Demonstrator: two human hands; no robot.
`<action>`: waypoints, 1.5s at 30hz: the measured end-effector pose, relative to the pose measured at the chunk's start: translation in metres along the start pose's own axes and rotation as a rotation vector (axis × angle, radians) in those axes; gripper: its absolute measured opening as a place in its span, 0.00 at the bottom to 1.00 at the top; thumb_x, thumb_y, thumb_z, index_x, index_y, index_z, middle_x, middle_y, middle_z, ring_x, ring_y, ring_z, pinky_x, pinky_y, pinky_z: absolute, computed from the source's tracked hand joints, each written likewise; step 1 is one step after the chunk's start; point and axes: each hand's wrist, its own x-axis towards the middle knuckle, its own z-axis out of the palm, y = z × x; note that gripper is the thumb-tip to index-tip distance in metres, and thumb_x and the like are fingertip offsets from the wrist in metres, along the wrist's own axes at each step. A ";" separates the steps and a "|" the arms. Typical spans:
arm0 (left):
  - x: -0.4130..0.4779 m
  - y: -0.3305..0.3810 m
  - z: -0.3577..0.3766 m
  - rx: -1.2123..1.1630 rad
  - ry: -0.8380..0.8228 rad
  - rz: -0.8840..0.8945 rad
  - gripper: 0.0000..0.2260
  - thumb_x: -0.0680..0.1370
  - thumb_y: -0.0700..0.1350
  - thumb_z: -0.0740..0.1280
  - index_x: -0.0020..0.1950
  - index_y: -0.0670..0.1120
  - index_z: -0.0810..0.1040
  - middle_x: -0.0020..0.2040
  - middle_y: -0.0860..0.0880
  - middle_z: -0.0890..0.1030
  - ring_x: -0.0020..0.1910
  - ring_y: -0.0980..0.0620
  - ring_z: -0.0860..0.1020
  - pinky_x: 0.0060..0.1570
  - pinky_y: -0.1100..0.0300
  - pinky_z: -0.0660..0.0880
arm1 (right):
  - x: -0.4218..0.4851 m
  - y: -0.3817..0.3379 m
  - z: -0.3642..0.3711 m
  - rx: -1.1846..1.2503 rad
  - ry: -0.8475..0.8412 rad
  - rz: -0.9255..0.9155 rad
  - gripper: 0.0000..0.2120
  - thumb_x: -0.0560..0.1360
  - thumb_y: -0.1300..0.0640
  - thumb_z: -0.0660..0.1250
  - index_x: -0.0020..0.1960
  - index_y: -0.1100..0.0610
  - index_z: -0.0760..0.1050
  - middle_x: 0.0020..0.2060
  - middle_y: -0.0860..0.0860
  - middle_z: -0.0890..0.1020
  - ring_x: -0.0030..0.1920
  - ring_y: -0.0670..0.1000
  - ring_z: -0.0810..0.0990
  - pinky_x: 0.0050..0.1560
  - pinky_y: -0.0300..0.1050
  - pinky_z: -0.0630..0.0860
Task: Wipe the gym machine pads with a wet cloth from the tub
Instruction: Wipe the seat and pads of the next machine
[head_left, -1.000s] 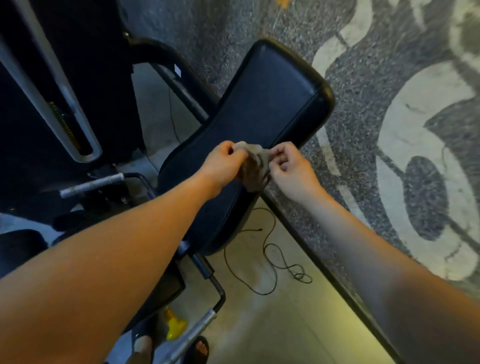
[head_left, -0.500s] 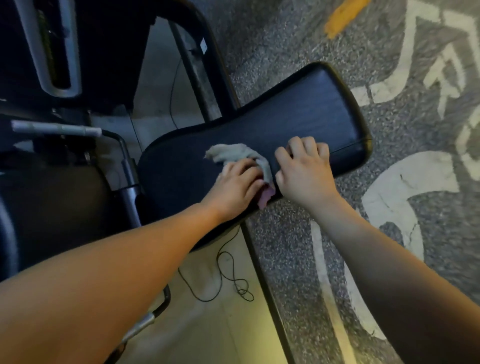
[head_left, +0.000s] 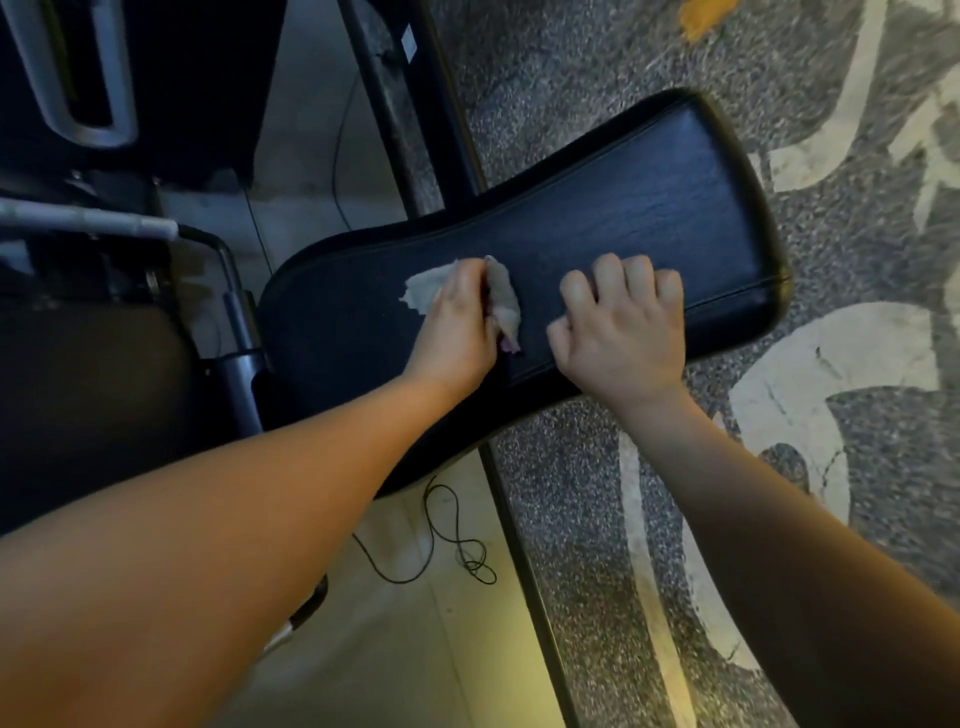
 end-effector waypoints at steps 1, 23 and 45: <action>-0.005 0.003 0.002 0.009 -0.005 0.027 0.11 0.80 0.37 0.63 0.63 0.42 0.70 0.55 0.46 0.75 0.53 0.49 0.76 0.52 0.49 0.76 | 0.001 0.000 0.000 0.002 -0.007 0.004 0.07 0.74 0.52 0.61 0.47 0.56 0.71 0.44 0.57 0.73 0.46 0.60 0.72 0.46 0.56 0.64; 0.055 0.021 -0.014 0.485 -0.185 0.200 0.18 0.76 0.45 0.66 0.65 0.49 0.67 0.64 0.48 0.70 0.61 0.44 0.67 0.53 0.47 0.62 | 0.002 -0.003 0.000 0.054 0.028 0.042 0.09 0.73 0.50 0.62 0.48 0.55 0.72 0.45 0.56 0.74 0.46 0.60 0.73 0.46 0.57 0.66; 0.027 -0.001 -0.022 0.508 -0.257 0.102 0.21 0.79 0.46 0.63 0.72 0.49 0.63 0.65 0.44 0.68 0.65 0.41 0.67 0.54 0.46 0.65 | 0.006 -0.006 -0.008 0.039 -0.019 0.050 0.17 0.72 0.51 0.62 0.59 0.56 0.76 0.63 0.56 0.78 0.61 0.62 0.75 0.61 0.60 0.66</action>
